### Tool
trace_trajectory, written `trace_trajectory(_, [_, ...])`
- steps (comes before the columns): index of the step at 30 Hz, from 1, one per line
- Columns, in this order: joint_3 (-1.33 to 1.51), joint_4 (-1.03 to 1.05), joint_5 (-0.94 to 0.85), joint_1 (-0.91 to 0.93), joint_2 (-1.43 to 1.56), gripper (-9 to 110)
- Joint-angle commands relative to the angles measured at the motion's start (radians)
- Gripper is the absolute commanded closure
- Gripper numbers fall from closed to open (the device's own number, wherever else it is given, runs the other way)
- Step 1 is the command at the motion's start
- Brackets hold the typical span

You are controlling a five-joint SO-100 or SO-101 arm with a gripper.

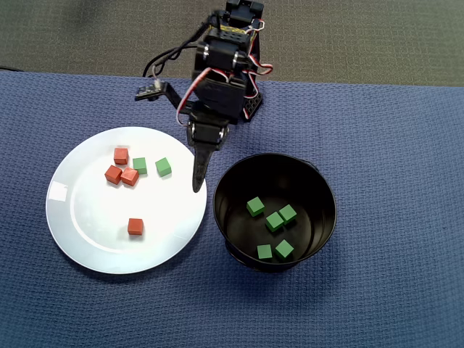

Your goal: Pick up the green cubes from the white plate and place them in the black recipient

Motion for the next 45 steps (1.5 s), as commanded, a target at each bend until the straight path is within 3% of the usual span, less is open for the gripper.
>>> trace_trajectory(1, [0.043,-0.061,-0.42,0.103,0.052,85])
trace_trajectory(8, [0.25,-0.092,-0.969,0.23,0.06,85])
trace_trajectory(13, [0.365,-0.095,-1.129,0.278,0.067,81])
trace_trajectory(17, [0.442,-0.083,-1.068,0.288,0.087,79])
trace_trajectory(27, [0.548,-0.152,-1.115,0.44,0.038,79])
trace_trajectory(36, [0.545,-0.207,-0.922,0.549,-0.067,82])
trace_trajectory(45, [0.62,-0.316,-1.009,0.583,-0.14,78])
